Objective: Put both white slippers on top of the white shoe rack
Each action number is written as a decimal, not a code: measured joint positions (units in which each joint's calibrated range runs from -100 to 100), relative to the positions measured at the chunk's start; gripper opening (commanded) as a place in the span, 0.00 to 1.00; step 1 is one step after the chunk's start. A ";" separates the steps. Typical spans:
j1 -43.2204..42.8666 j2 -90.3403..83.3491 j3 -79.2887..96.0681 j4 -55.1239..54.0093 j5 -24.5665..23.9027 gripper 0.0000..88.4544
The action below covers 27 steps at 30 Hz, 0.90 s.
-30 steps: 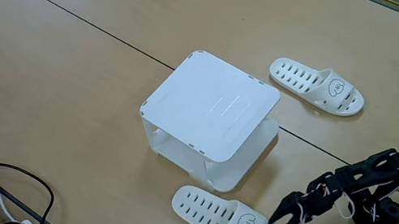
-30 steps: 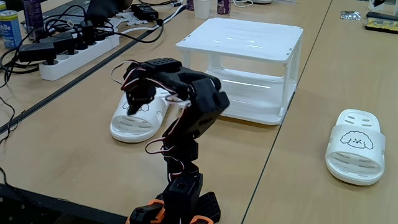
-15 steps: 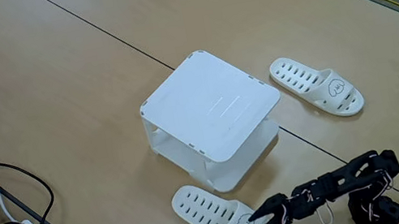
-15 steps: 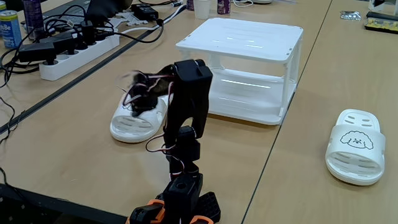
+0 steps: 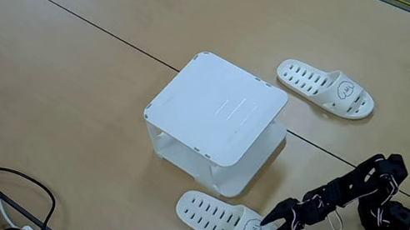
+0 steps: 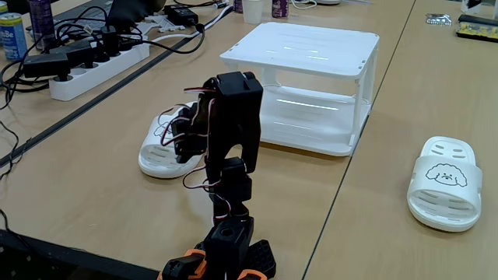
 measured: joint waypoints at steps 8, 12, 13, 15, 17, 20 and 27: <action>-0.30 10.06 -4.85 -8.33 0.00 0.27; -0.07 13.11 -8.36 -9.27 0.00 0.27; 0.22 13.44 -9.07 -9.27 0.00 0.27; 1.12 13.77 -10.87 -9.27 0.00 0.27; 1.57 13.86 -12.40 -9.27 0.00 0.27; 1.12 13.86 -14.73 -9.27 0.00 0.27; 0.82 14.19 -16.44 -9.27 0.00 0.27</action>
